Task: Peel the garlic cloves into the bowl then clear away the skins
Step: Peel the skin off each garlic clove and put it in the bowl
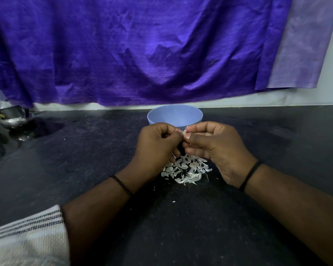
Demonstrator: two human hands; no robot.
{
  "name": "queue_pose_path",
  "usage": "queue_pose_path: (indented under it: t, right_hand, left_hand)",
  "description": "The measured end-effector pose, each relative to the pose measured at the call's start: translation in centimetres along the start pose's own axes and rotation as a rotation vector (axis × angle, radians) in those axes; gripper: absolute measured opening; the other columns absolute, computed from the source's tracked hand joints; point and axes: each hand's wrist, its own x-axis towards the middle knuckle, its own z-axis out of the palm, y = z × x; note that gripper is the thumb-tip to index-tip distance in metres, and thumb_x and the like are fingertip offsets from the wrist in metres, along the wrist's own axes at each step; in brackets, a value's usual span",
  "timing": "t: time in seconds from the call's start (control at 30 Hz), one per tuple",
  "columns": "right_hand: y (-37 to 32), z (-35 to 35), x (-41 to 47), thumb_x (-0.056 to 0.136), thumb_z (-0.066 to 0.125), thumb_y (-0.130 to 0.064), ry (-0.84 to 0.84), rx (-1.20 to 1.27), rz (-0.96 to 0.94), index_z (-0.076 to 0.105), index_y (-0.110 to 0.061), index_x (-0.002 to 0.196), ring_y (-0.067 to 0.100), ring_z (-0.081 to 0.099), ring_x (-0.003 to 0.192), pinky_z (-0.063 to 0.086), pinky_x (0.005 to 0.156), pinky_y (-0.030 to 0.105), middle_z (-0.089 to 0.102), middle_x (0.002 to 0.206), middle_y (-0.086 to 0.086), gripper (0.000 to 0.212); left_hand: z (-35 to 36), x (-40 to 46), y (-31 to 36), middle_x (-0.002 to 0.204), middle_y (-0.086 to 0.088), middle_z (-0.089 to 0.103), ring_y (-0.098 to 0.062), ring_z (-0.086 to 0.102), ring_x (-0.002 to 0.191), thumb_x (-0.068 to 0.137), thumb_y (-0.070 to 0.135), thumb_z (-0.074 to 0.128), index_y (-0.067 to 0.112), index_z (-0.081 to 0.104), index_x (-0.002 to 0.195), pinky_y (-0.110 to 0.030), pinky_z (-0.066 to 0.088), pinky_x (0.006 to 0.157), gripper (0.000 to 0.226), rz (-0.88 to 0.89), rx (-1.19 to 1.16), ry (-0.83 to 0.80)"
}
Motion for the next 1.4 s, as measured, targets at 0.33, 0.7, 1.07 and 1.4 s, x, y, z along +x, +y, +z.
queue_pose_path:
  t: [0.33, 0.7, 1.07, 1.4]
  right_hand:
    - [0.2, -0.1, 0.3, 0.091, 0.063, 0.003, 0.053, -0.106, -0.089, 0.072, -0.007, 0.102, 0.013, 0.064, 0.067, 0.058, 0.06, 0.024, 0.071, 0.081, 0.011, 0.018]
    - [0.1, -0.4, 0.4, 0.088, 0.068, -0.002, 0.002, -0.044, -0.031, 0.072, -0.003, 0.095, 0.014, 0.066, 0.068, 0.055, 0.058, 0.025, 0.073, 0.082, 0.011, 0.008]
    - [0.4, -0.5, 0.5, 0.087, 0.072, -0.009, 0.041, -0.015, -0.044, 0.074, -0.011, 0.093, 0.013, 0.066, 0.07, 0.055, 0.061, 0.024, 0.076, 0.085, 0.008, 0.006]
    - [0.4, -0.7, 1.4, 0.081, 0.078, -0.008, 0.161, -0.248, -0.331, 0.076, -0.015, 0.08, 0.008, 0.07, 0.084, 0.054, 0.076, 0.015, 0.077, 0.084, -0.001, 0.007]
  left_hand:
    - [-0.1, 0.2, 0.1, 0.051, -0.006, 0.057, -0.027, 0.052, 0.048, 0.093, 0.01, 0.064, 0.006, 0.063, 0.071, -0.03, 0.044, 0.046, 0.022, -0.074, -0.098, 0.029]
    - [-0.1, 0.0, 0.3, 0.054, -0.009, 0.059, -0.031, 0.054, 0.05, 0.092, 0.013, 0.066, 0.006, 0.066, 0.074, -0.036, 0.045, 0.049, 0.02, -0.04, -0.057, 0.086]
    - [-0.1, -0.5, 0.7, 0.062, -0.013, 0.064, -0.023, 0.058, 0.051, 0.09, 0.007, 0.068, 0.004, 0.071, 0.078, -0.028, 0.046, 0.043, 0.013, -0.05, -0.052, 0.038]
    - [-0.9, -0.1, 0.5, 0.052, 0.005, 0.065, -0.008, 0.059, 0.048, 0.082, 0.018, 0.073, 0.013, 0.069, 0.062, -0.031, 0.055, 0.055, 0.021, -0.033, 0.433, 0.066]
